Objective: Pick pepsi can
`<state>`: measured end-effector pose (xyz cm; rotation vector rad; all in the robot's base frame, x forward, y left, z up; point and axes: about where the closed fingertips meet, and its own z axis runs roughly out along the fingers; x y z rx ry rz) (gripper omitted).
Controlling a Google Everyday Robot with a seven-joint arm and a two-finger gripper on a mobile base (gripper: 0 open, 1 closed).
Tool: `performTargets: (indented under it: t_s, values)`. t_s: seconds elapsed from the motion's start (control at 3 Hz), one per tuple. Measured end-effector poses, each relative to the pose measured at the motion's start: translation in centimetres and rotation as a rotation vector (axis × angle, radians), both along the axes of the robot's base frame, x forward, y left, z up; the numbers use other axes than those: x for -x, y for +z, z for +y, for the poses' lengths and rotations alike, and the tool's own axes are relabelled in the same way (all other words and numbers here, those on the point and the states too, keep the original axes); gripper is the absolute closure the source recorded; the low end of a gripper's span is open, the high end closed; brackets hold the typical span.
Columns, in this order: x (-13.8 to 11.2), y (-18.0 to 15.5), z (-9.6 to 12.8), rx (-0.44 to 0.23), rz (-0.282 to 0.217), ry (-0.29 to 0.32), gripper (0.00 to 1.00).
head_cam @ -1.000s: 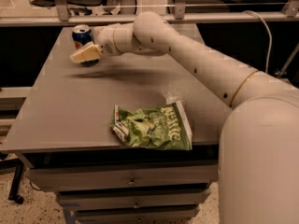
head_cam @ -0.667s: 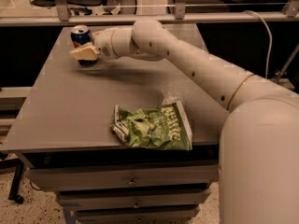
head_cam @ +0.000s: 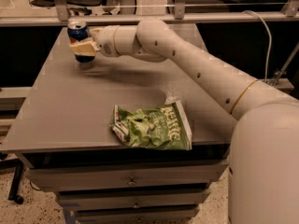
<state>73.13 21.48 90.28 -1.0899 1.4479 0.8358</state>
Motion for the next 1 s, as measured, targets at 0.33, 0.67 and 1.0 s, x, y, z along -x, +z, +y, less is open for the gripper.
performTargets:
  t_s: [0.33,0.67,1.0]
  values:
    - [1.6,3.5,-2.3,-0.081,-0.021,0.028,1.0]
    - [3.4,6.2,-5.3,-0.129,-0.018,0.053,1.0]
    - [3.6,6.2,-5.7,-0.13,-0.016,0.056,1.0]
